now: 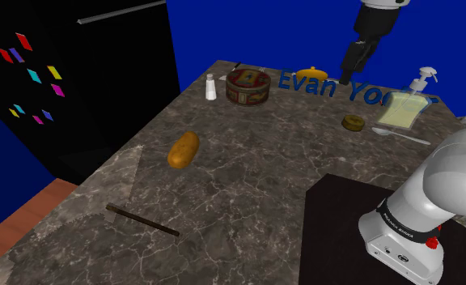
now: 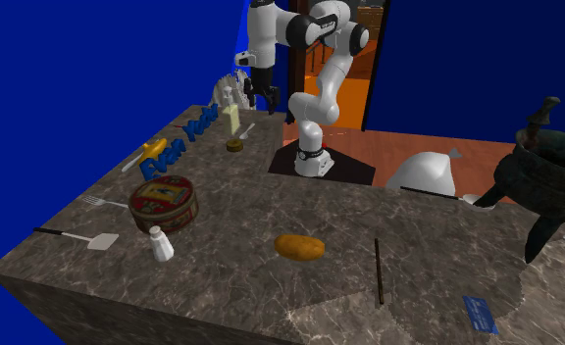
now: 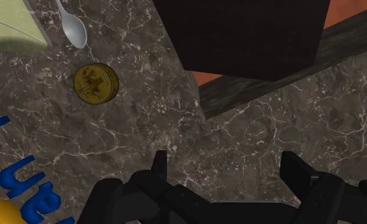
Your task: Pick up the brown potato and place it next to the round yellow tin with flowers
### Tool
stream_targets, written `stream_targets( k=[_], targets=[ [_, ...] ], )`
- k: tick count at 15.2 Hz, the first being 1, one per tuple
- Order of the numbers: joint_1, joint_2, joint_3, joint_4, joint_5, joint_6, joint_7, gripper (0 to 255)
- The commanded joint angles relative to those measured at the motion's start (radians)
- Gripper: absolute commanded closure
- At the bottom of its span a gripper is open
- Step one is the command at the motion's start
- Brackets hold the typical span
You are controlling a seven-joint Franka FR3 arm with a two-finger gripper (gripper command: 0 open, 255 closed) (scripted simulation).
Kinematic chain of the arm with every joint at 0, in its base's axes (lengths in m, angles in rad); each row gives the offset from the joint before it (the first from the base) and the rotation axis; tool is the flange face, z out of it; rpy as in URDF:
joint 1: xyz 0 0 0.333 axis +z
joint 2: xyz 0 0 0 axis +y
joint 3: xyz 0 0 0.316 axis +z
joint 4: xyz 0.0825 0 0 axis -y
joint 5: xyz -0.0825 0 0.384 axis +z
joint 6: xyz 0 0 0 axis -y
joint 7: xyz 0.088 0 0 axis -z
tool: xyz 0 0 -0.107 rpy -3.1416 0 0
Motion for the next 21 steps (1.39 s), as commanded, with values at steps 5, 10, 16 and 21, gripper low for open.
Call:
stream_targets(
  k=[5, 10, 16, 21],
  targets=[
    [0.005, 0.04, 0.107, -0.016, 0.071, 0.049, 0.171, 0],
    [0.003, 0.137, 0.239, 0.004, 0.145, 0.122, 0.382, 0],
    [-0.02, 0.31, 0.392, 0.084, 0.187, 0.214, 0.637, 0],
    [-0.056, 0.497, 0.513, 0.195, 0.163, 0.281, 0.862, 0]
  ],
)
